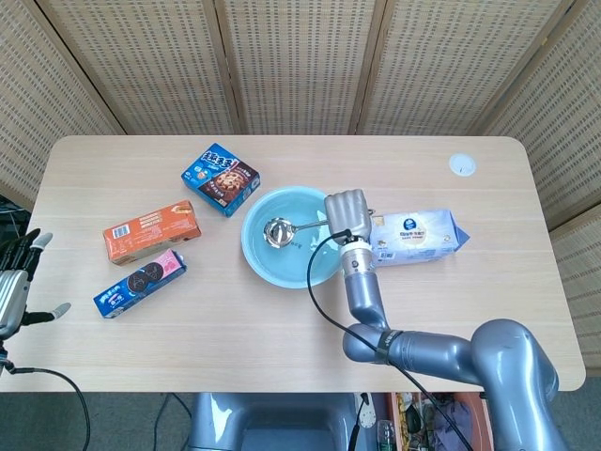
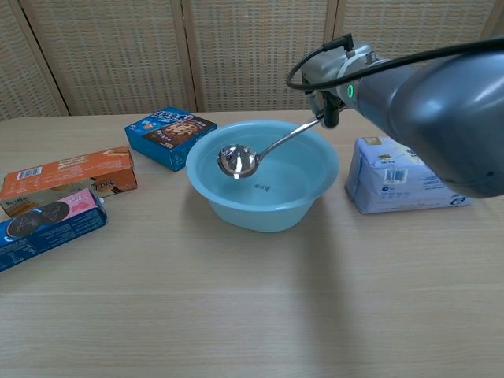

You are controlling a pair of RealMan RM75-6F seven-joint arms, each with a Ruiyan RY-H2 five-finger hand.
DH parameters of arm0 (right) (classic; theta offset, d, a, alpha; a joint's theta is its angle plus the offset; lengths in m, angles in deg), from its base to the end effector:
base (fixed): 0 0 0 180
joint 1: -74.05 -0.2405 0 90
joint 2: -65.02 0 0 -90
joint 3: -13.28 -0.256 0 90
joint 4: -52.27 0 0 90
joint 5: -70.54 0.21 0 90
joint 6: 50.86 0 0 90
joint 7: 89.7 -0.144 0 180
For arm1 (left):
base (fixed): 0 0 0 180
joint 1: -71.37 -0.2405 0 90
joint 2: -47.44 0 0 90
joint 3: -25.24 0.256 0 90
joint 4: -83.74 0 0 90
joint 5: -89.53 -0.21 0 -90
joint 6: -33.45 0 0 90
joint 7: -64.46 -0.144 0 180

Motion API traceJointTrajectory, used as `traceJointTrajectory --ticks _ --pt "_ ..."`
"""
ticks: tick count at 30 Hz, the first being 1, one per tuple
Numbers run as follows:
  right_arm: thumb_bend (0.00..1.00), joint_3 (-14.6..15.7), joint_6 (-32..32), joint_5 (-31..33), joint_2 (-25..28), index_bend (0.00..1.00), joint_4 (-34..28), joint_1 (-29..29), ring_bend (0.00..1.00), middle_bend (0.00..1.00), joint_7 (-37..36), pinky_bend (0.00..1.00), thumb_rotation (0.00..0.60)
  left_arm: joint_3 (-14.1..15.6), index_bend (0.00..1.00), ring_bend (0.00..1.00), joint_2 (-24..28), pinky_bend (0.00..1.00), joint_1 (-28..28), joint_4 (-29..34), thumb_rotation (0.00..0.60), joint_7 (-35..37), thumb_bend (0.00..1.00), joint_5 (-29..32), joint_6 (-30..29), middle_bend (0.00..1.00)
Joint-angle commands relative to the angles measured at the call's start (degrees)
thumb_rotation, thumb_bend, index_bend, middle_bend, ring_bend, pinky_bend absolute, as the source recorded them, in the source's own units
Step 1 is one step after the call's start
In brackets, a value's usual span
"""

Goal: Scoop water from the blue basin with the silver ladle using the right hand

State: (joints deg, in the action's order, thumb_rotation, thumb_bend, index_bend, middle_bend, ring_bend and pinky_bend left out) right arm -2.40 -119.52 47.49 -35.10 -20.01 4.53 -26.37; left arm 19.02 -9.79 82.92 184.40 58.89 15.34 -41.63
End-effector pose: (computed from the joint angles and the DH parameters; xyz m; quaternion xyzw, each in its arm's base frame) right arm -0.0433 -0.4246 -0.0265 0.7194 -0.2367 0.2230 0.6137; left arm -0.2959 0.2239 0.1779 -0.5956 -0.4146 -0.3418 0.5971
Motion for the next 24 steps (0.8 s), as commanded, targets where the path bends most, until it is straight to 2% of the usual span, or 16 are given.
traceJointTrajectory --ticks 1,8,13,19,24 --pt "0.91 2.4 1.0 -7.0 -3.6 0.72 6.9 -0.1 1.00 0.99 -2.8 1.00 0.600 -0.1 0.00 0.00 -0.1 0.00 0.2 -0.1 0.600 -0.2 0.00 0.4 0.3 0.00" --pt "0.91 4.6 2.1 -13.0 -6.5 0.72 16.0 0.6 1.00 0.99 -1.7 1.00 0.600 -0.2 0.00 0.00 -0.2 0.00 0.5 -0.4 0.600 -0.1 0.00 1.2 0.7 0.00" --pt "0.91 7.4 2.8 -16.4 -7.4 0.72 20.0 1.6 1.00 0.99 1.6 1.00 0.600 -0.1 0.00 0.00 -0.2 0.00 0.5 -0.4 0.600 -0.1 0.00 1.2 0.7 0.00" --pt "0.92 8.3 3.8 -17.6 -7.4 0.73 20.3 3.0 1.00 0.99 5.7 1.00 0.600 0.0 0.00 0.00 -0.4 0.00 0.6 -0.4 0.600 -0.4 0.00 1.1 0.6 0.00" --pt "0.92 6.9 3.3 -13.7 -7.0 0.73 16.6 3.8 1.00 0.99 14.6 1.00 0.600 0.1 0.00 0.00 -0.4 0.00 0.7 -0.3 0.600 -0.7 0.00 1.1 0.6 0.00"
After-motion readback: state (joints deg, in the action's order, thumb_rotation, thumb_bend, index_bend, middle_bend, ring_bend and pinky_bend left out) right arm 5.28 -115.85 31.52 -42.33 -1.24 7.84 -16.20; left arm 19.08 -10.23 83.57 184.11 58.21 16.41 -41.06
